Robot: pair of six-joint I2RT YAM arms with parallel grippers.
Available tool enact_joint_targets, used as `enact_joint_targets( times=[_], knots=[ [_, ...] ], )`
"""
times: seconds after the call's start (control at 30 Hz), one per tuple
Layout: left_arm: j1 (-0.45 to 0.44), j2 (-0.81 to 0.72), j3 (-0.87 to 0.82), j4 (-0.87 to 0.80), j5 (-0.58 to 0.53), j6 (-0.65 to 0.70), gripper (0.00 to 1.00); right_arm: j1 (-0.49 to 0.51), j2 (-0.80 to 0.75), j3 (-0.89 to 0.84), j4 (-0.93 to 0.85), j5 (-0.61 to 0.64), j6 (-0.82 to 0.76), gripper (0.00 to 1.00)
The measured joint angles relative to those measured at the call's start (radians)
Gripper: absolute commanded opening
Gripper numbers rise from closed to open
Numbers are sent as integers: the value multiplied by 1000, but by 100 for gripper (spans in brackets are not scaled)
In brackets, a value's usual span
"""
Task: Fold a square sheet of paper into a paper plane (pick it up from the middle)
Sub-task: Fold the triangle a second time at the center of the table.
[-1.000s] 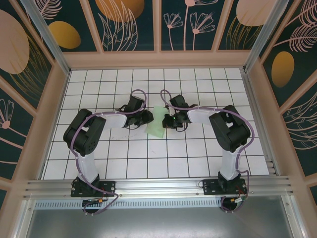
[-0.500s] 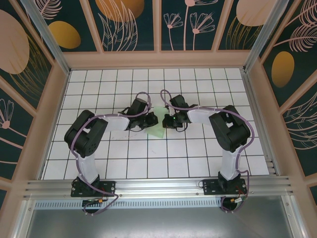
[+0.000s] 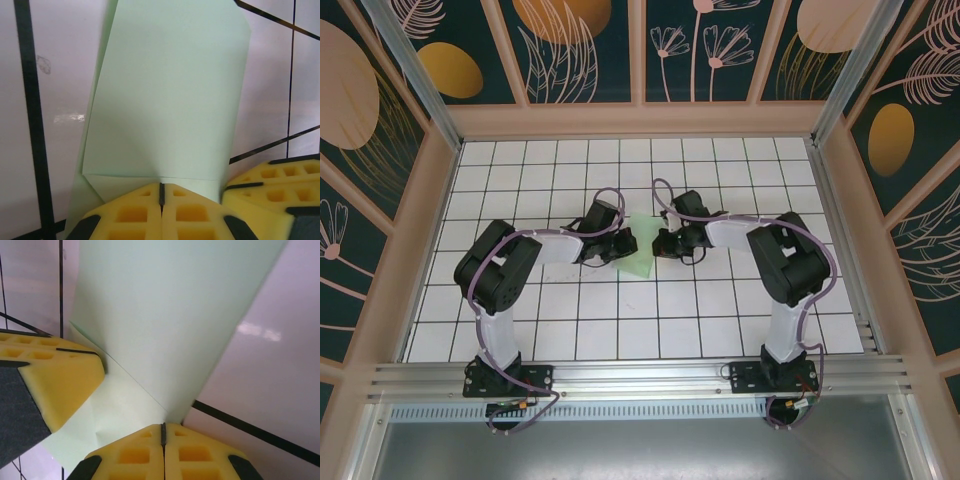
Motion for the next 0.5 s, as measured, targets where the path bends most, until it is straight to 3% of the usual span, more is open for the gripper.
enact_joint_targets(
  times=[0.17, 0.5],
  knots=[
    [0, 0, -5, 8, 0, -16, 5, 0, -81, -51, 18, -16, 29, 3],
    [0, -1, -17, 30, 5, -31, 5, 132, -113, -84, 40, -4, 117, 2]
  ],
)
